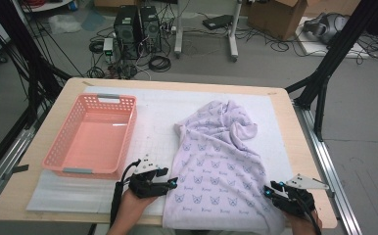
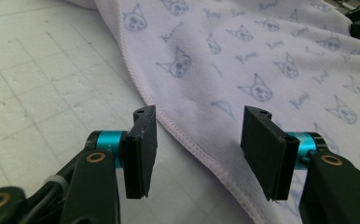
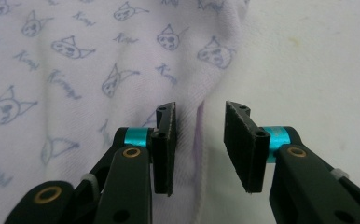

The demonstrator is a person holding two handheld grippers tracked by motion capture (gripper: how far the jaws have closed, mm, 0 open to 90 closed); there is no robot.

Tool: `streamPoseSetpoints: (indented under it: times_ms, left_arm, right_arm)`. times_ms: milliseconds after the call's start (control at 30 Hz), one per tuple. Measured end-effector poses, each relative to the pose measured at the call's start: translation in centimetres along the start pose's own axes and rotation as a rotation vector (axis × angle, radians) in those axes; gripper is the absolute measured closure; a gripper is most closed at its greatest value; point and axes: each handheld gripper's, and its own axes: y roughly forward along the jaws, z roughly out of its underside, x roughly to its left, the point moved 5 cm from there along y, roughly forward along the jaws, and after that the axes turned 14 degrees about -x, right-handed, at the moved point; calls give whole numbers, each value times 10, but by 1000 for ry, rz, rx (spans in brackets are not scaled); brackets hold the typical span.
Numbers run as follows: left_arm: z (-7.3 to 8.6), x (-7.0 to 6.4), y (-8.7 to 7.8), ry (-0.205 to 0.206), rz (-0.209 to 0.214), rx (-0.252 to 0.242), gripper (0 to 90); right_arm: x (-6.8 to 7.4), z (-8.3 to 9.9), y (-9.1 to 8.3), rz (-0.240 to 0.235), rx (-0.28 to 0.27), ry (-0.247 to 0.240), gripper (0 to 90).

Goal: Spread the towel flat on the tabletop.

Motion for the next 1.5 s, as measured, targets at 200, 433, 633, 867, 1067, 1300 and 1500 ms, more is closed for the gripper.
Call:
streamPoseSetpoints:
  times_ms: [200,433,633,867,1067,1300,1500]
  left_arm:
    - [0,0,13,33,-15,66,441]
    - [4,-9,9,132,-11,89,850]
    - [7,-8,-1,95,-4,93,870]
    - [10,-13,-23,71,18,72,870]
    - [16,-24,-44,84,52,71,871]
    - [26,-35,-55,94,95,75,862]
    - [7,-21,-37,71,62,22,572]
  right_arm:
    - [0,-5,15,-39,20,-20,724]
    - [3,-4,12,-71,26,-3,845]
    - [-1,2,-4,-65,28,22,850]
    - [-2,5,-25,-85,-3,50,852]
    - [9,9,-41,-105,9,28,854]
    - [19,21,-59,-125,41,24,851]
    - [14,5,-52,-105,-28,53,728]
